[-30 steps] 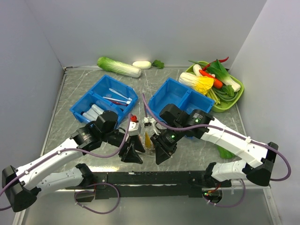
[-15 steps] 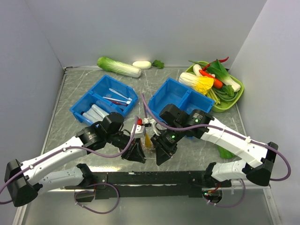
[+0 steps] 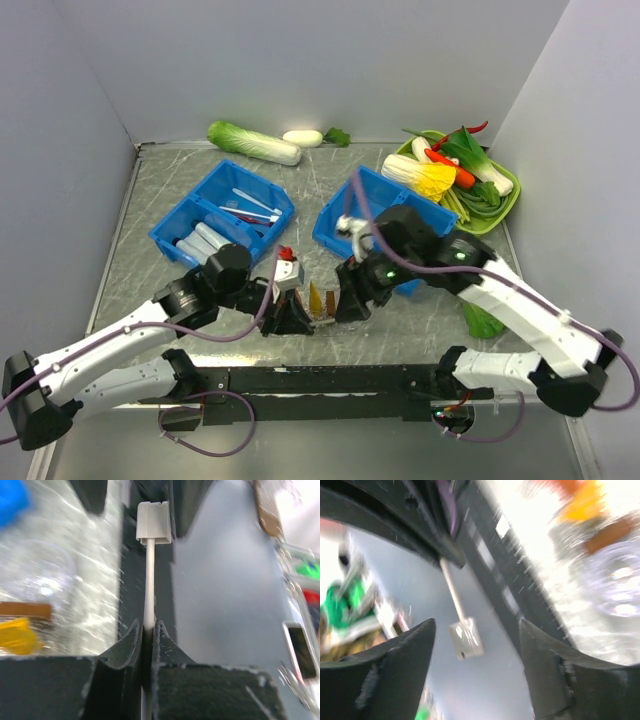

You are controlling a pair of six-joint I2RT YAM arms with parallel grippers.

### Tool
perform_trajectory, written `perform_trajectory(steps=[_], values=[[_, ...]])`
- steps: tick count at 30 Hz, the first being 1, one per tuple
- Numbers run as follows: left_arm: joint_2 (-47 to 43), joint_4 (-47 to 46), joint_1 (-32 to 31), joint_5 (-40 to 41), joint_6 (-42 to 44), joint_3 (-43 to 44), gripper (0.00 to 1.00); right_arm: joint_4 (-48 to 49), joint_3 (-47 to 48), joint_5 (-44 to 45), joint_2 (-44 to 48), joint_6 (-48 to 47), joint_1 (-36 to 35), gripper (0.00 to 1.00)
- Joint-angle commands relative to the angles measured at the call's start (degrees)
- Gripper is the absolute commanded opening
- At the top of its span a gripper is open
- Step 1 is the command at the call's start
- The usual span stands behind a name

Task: Prepare toiletry sets of a toothbrush and toothpaste on the tray

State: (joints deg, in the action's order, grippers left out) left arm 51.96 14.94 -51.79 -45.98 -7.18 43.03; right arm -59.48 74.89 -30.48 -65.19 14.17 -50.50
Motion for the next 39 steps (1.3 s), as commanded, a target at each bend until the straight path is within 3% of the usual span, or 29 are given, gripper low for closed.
perform_trajectory(steps=[1,3,4,7,8,11,17,25,29,34,39], values=[[-5.37,-16.50,-0.06,12.80,-7.14,-3.64,0.01,7.96,3.51,13.84,8.49,5.07,3.04,0.78],[-7.92,-22.20,-0.06,18.70,-10.73,-4.96,0.01,11.13,2.55,22.00,12.53,9.52,2.95,0.78],[-9.32,-23.89,-0.07,25.43,-11.88,-6.19,0.01,16.97,-0.25,24.30,14.28,11.12,2.95,0.78],[-10.83,-29.68,0.02,33.73,-15.40,-8.30,0.01,30.69,-11.11,26.87,22.10,18.15,2.86,0.75],[-11.18,-30.66,-0.06,37.59,-16.19,-8.74,0.01,40.49,-13.87,27.31,24.73,19.56,2.52,0.72],[-10.66,-32.25,0.02,42.62,-17.60,-8.57,0.01,50.05,-18.90,31.69,24.07,23.62,-0.55,0.67],[-10.48,-33.39,-0.06,45.80,-17.61,-8.66,0.01,45.52,-10.31,49.33,13.70,19.05,-12.50,0.65],[-13.12,-34.54,-0.07,48.26,-14.18,-11.47,0.01,42.37,-2.57,55.88,6.23,17.91,-12.69,0.67],[-11.98,-32.35,-2.08,49.66,-11.20,-10.33,0.01,34.19,5.43,50.27,2.35,17.02,-8.75,0.67],[-11.01,-27.69,-6.21,54.22,-6.10,-7.78,0.01,25.07,10.44,22.54,-0.81,15.55,5.56,0.67],[-11.36,-26.72,-9.91,56.17,-3.28,-7.52,0.01,17.22,15.19,12.22,-4.85,10.88,7.61,0.66]])
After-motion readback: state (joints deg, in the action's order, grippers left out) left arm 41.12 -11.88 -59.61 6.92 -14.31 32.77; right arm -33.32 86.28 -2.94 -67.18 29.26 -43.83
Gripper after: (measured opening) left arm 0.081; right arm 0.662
